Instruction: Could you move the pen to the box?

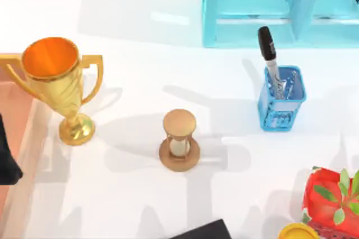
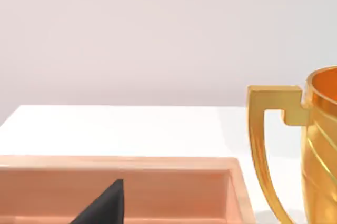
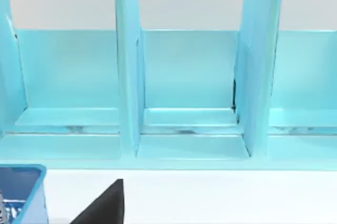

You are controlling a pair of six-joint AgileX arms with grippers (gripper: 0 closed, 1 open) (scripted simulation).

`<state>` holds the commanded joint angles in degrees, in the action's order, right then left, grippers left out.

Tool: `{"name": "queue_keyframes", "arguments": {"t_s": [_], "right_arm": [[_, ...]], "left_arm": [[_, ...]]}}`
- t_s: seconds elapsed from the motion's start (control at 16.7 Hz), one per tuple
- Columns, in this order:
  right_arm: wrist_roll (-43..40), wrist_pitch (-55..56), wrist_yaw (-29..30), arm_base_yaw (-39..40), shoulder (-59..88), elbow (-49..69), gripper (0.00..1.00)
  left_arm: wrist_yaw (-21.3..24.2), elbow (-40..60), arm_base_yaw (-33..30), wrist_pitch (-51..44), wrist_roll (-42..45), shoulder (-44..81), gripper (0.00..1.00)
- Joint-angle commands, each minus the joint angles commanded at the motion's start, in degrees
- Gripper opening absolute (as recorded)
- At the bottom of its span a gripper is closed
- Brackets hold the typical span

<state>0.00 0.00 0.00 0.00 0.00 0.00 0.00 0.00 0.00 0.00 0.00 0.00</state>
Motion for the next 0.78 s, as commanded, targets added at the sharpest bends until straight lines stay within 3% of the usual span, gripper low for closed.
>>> {"name": "queue_keyframes", "arguments": {"t_s": [0.36,0.78], "right_arm": [[0.0,0.0,0.0,0.0,0.0,0.0,1.0],[0.0,0.0,0.0,0.0,0.0,0.0,1.0]], "left_arm": [[-1.57,4.62,-1.64,5.34,-0.2,5.92,1.0],[-4.44,23.28,-12.55,29.18,-4.53,38.11,1.0]]}}
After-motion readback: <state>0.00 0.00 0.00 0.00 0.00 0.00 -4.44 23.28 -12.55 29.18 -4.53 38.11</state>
